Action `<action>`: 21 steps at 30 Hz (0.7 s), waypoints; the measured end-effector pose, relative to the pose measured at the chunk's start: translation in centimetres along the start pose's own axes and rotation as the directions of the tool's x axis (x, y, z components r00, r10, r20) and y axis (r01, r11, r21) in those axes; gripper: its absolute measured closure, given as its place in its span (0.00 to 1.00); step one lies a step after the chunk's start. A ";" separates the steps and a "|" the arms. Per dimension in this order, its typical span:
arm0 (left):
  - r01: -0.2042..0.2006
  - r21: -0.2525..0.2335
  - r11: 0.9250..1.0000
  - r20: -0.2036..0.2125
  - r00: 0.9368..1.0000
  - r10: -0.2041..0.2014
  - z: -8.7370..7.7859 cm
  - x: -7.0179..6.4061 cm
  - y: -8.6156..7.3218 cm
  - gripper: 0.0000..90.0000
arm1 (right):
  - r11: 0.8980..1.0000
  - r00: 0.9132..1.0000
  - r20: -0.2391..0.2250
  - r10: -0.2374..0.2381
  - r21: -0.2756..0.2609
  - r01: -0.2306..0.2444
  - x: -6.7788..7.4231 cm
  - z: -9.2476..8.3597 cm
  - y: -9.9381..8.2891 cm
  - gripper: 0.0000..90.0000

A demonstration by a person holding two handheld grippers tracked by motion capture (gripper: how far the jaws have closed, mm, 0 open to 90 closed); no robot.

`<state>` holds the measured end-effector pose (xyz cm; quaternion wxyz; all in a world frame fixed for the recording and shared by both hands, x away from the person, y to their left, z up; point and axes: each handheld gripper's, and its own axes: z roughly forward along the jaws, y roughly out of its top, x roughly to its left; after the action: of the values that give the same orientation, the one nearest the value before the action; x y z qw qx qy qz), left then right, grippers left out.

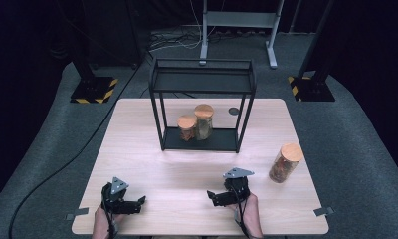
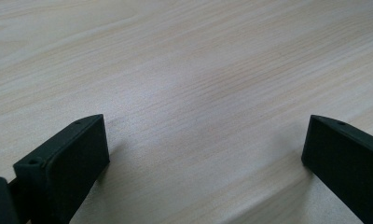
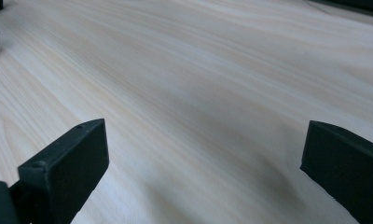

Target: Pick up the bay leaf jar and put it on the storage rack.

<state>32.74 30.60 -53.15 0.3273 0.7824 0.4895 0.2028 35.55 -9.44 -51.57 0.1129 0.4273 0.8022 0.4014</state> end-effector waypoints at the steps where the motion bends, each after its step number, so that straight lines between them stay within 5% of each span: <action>1: 0.000 0.000 1.000 0.000 1.000 0.000 0.0 0.0 0.0 0.00 | 1.000 1.000 0.007 0.002 -0.005 -0.002 -0.1 -0.3 -0.4 0.00; 13: 0.001 -0.001 1.000 -0.002 1.000 -0.001 0.0 0.0 0.0 0.00 | 0.998 0.993 0.104 0.056 -0.027 -0.054 -1.8 -3.6 -4.2 0.00; 21: 0.002 -0.001 1.000 -0.004 1.000 -0.002 0.0 0.0 0.0 0.00 | 0.993 0.990 0.096 0.105 -0.060 -0.100 -3.0 -4.6 -5.1 0.00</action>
<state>32.72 30.56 -53.16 0.3268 0.7815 0.4907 0.2040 31.90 -15.90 -52.81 0.1433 0.4840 0.7613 0.4070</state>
